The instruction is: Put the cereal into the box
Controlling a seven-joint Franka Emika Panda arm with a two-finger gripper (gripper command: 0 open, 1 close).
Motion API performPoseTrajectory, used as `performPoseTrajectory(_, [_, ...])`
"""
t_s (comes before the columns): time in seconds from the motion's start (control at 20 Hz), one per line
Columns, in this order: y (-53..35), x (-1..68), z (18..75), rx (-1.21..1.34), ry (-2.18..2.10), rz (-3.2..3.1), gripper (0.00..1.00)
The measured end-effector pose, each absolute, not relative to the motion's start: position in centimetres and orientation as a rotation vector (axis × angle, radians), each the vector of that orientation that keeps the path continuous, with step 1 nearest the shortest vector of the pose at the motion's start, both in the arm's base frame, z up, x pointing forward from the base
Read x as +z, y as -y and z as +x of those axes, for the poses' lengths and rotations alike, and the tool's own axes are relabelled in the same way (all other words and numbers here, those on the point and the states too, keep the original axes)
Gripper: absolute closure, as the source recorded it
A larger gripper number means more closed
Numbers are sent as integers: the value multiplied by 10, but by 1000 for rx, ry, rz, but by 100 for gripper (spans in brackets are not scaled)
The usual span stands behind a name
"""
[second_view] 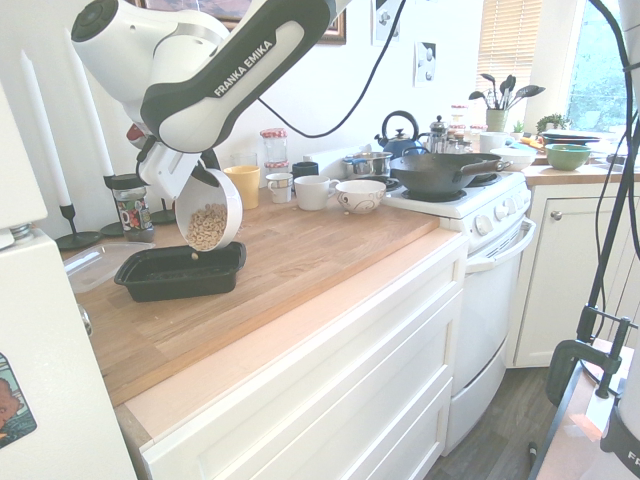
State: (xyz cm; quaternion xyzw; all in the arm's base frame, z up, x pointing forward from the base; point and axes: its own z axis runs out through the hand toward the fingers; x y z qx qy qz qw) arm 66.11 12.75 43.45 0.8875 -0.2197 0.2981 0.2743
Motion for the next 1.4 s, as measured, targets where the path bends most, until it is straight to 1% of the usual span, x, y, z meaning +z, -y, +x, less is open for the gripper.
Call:
performPoseTrajectory(0.3, [-143, 420, 662, 812, 511, 2296, 100])
performPoseTrajectory(0.85, [-164, 421, 681, 843, 477, 2205, 100])
performPoseTrajectory(1.4, [-181, 416, 685, 881, 406, 2146, 100])
